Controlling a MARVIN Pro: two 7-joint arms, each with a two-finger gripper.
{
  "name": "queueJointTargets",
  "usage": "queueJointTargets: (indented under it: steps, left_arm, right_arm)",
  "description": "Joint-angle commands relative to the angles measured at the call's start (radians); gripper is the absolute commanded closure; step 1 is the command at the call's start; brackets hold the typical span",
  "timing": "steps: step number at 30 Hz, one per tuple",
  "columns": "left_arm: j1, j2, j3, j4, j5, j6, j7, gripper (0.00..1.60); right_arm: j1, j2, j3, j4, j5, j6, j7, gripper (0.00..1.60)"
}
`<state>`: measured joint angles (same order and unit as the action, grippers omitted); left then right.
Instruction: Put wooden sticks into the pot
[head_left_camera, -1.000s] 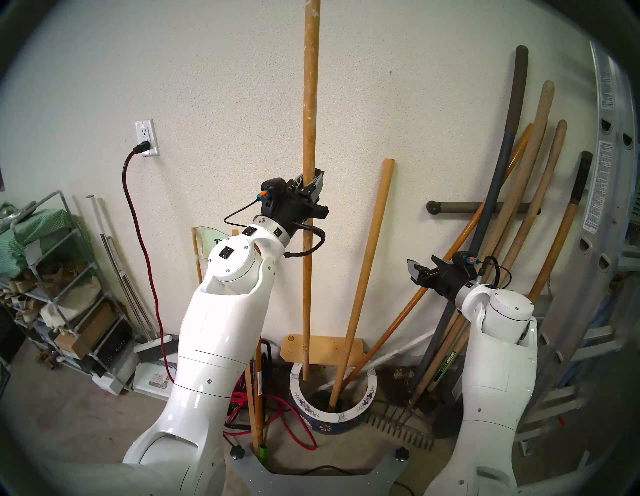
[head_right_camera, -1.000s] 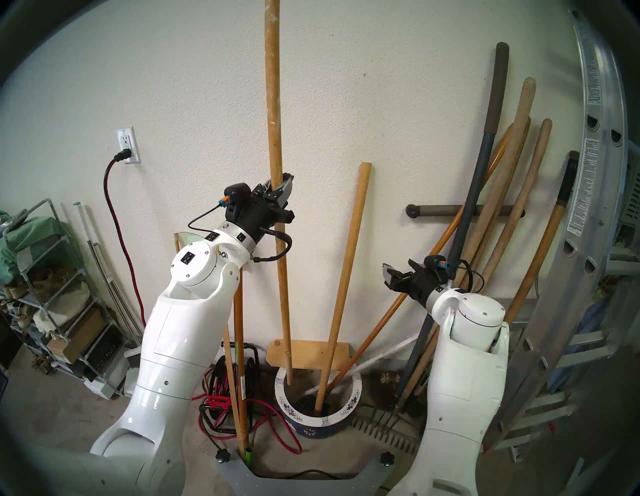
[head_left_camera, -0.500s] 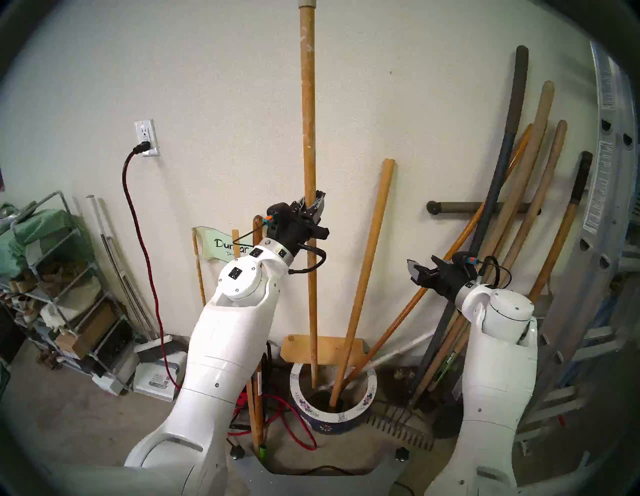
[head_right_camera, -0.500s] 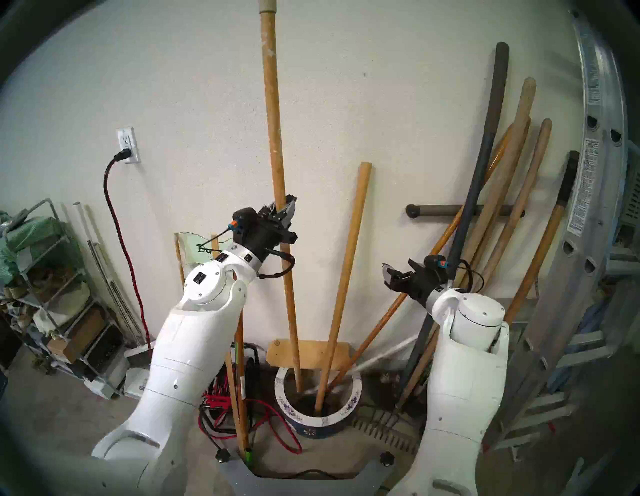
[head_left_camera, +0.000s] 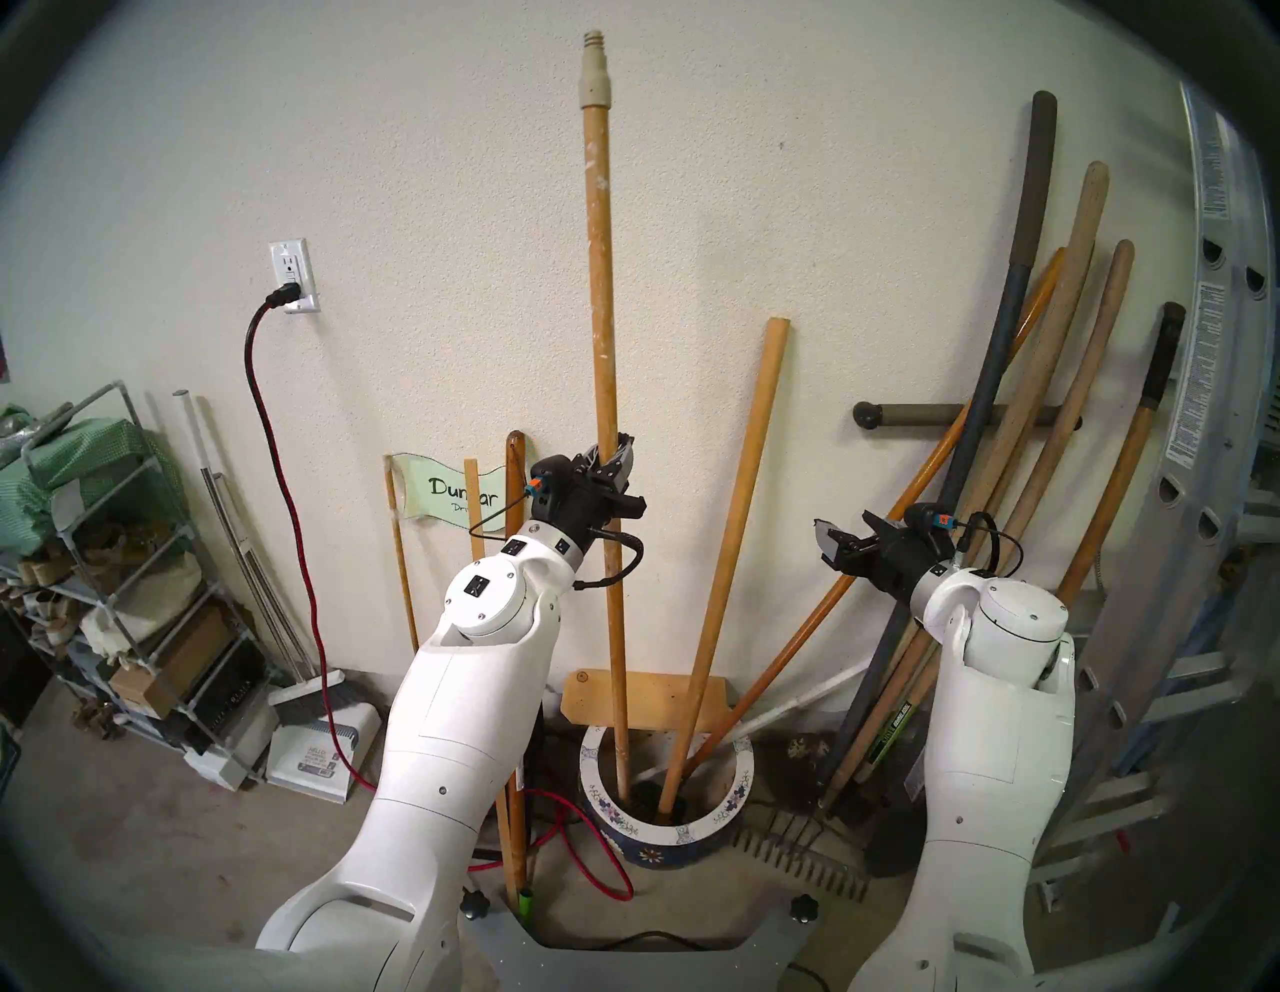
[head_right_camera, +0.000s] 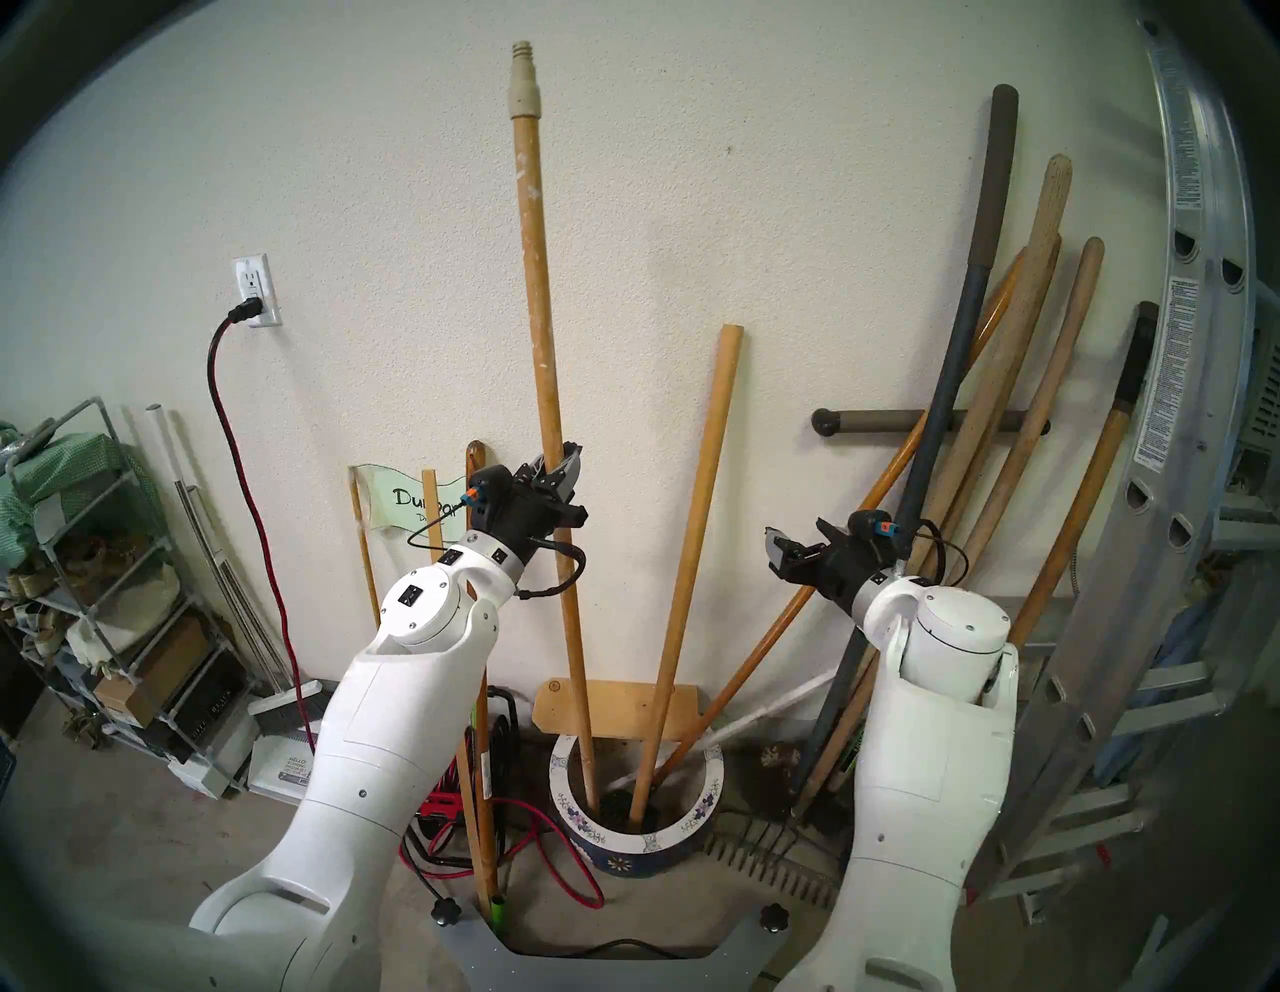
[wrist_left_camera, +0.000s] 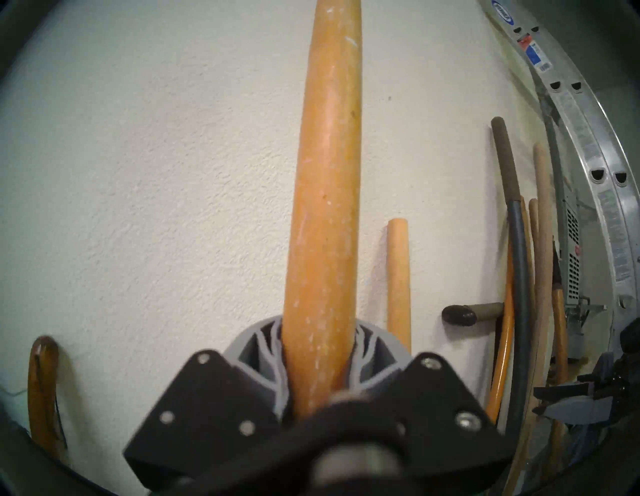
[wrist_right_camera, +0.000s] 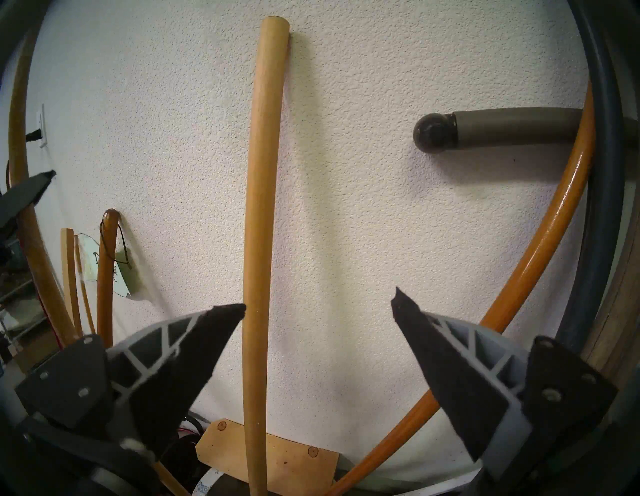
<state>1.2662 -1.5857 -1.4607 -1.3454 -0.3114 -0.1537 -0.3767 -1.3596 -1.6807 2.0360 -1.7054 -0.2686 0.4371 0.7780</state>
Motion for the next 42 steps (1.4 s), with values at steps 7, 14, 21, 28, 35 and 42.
queueJointTargets:
  steps: [7,14,21,28,35,42]
  left_arm:
    - [-0.067,0.008,0.042,0.094,0.047,-0.009,-0.010,1.60]
    - [-0.126,0.008,0.053,0.189,0.093,-0.007,0.006,1.60]
    - [-0.169,0.000,0.065,0.299,0.108,-0.026,0.003,1.60]
    - [-0.215,-0.016,0.070,0.406,0.110,-0.041,-0.003,1.60]
    - [-0.248,-0.032,0.056,0.493,0.100,-0.052,0.002,1.60]
    - [-0.272,-0.042,0.048,0.550,0.100,-0.038,0.009,1.60]
  right_arm:
    - [0.000,0.001,-0.001,-0.005,-0.001,0.001,0.001,0.00]
    - [0.000,0.001,-0.001,-0.005,-0.001,0.001,0.001,0.00]
    - [0.000,0.001,-0.001,-0.005,-0.001,0.001,0.001,0.00]
    - [0.000,0.001,-0.001,-0.005,-0.001,0.001,0.001,0.00]
    - [0.001,0.001,-0.001,-0.005,-0.001,0.001,0.001,0.00]
    - [0.001,0.001,-0.001,-0.005,-0.001,0.001,0.001,0.00]
